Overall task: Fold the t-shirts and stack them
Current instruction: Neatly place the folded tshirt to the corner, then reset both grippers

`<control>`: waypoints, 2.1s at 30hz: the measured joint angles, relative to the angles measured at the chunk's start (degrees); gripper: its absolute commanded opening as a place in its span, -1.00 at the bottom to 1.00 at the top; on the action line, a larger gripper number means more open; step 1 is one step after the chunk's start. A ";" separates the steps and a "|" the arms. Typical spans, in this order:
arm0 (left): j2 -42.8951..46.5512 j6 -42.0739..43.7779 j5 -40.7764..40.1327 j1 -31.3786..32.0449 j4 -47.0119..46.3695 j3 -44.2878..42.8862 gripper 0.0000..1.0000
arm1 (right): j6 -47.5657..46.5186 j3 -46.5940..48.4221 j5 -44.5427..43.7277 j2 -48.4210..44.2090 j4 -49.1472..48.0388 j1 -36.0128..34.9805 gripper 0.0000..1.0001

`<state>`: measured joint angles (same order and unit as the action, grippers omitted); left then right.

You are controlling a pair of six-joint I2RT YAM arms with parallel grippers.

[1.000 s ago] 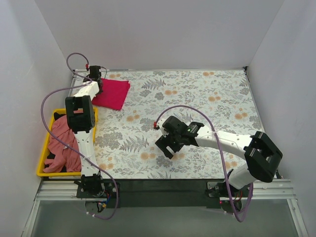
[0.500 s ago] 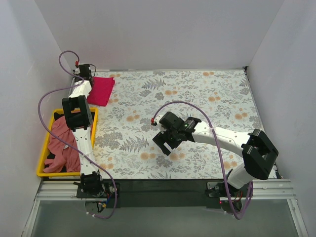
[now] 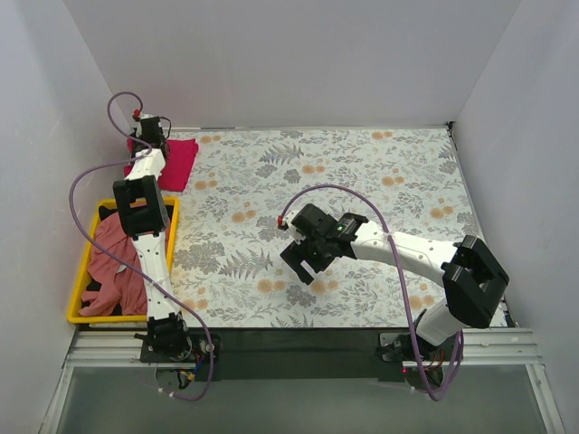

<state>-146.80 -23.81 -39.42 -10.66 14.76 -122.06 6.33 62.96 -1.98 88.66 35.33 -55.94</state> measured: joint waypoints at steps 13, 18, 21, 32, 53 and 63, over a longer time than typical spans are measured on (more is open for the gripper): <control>0.00 1.53 -2.56 -0.66 -2.75 -0.55 0.32 | 0.61 0.02 -0.70 0.00 0.66 0.09 0.89; 1.86 -2.45 -0.85 -0.55 -2.69 3.52 0.59 | 0.70 0.00 -2.40 -0.48 0.68 0.44 0.89; 5.31 -7.96 3.67 -0.31 -1.01 7.52 0.64 | 1.14 0.00 -4.13 -2.08 0.74 1.75 0.90; 32.11 -33.03 39.82 8.31 0.66 21.62 0.89 | 6.12 -1.88 -15.69 -16.61 0.79 15.82 0.97; 119.84 -39.78 24.65 23.54 10.36 64.19 0.89 | 1.33 -11.45 -33.48 -60.54 -0.04 27.02 0.97; 135.03 -37.31 16.55 23.52 12.15 77.44 0.96 | -0.63 -22.16 -35.76 -72.46 -3.39 27.02 0.97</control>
<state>-11.77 -61.12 -22.87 12.86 26.92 -44.62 5.69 40.80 -37.74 16.21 31.94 -28.93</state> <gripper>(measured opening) 0.980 0.983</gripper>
